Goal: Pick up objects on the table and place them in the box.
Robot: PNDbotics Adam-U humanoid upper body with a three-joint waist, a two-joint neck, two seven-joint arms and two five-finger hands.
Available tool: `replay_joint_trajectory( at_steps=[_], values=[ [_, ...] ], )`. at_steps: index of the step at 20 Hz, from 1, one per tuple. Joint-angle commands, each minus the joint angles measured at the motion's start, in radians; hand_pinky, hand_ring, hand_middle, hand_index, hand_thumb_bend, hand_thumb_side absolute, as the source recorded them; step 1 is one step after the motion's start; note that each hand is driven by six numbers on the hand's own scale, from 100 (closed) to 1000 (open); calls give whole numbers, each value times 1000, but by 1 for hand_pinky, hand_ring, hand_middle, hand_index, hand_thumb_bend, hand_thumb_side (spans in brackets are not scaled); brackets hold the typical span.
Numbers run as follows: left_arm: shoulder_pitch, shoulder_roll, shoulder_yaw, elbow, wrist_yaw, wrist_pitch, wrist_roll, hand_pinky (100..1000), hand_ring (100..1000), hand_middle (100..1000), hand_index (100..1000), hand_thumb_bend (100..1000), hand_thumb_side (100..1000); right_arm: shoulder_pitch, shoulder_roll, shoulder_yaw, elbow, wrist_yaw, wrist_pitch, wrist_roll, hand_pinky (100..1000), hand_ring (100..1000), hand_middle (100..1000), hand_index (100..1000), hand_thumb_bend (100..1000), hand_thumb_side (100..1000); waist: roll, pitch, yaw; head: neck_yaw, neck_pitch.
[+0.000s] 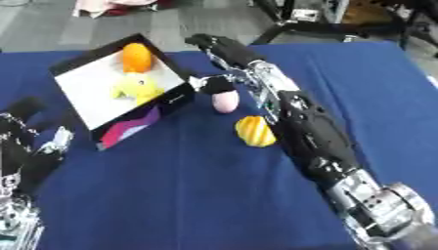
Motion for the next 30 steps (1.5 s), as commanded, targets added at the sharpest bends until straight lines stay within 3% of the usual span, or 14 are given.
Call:
replay_joint_trajectory(
  at_steps=[1,5,12,13,16,17,18,19,21,23,24,25,26,30],
  values=[
    [-8,16,8,-15,-3,0,7,730,866,638,752,493,156,3,-57,-10,-32,-88,63,110,936,909,950,996,100,807,-8,-31,-2,9,-2],
    [-7,17,9,-16,-3,2,8,730,867,637,752,494,155,16,-60,-10,-1,-80,92,172,944,920,954,996,100,881,-4,-31,-5,9,-2],
    [-8,15,9,-17,-3,3,8,729,867,637,752,496,156,7,-38,-8,67,55,69,189,959,940,970,999,100,873,-1,-29,-1,7,-2],
    [-9,15,8,-17,-3,3,8,729,867,637,752,497,156,7,-38,-7,74,64,65,188,982,965,969,990,100,715,-2,-28,1,6,-2],
    [-11,13,7,-17,-3,2,7,729,867,637,752,497,155,-2,-36,26,102,111,62,205,981,953,901,946,100,543,-3,-27,6,3,-2],
    [-11,13,8,-17,-3,2,7,729,867,637,752,498,155,-4,-34,28,104,130,59,204,976,931,821,884,100,404,-3,-27,6,3,-2],
    [-11,13,8,-17,-3,2,7,729,867,637,752,498,154,-5,-32,26,104,149,55,199,972,918,781,843,100,337,-4,-27,6,3,-2],
    [-10,13,8,-17,-3,2,7,729,867,637,752,498,155,-6,-29,22,102,168,51,191,956,873,630,700,100,317,-3,-27,6,3,-2],
    [-10,13,8,-16,-3,1,7,729,867,637,752,498,154,-12,-24,3,80,205,48,162,929,813,501,497,100,287,-3,-28,5,4,-2],
    [-10,12,9,-16,-3,1,8,729,867,637,752,498,154,-17,-20,-23,39,220,56,129,899,756,441,354,100,230,-2,-28,4,5,-2],
    [-9,13,9,-17,-3,2,9,729,867,637,752,498,154,-23,-19,-35,17,214,62,112,893,744,430,330,100,216,-1,-29,3,5,-2],
    [-9,13,9,-16,-2,2,9,729,867,636,752,498,154,-30,-19,-45,-7,202,70,95,883,724,422,307,100,412,-1,-30,3,5,-2],
    [-8,13,9,-16,-2,2,9,729,867,637,752,498,154,-43,-21,-52,-31,194,76,78,878,714,412,301,100,174,-1,-31,2,5,-2],
    [-7,12,6,-16,-3,2,7,729,867,636,752,498,154,-100,-11,-58,-82,137,100,10,867,685,410,297,100,117,1,-35,6,-1,-2]
  ],
)
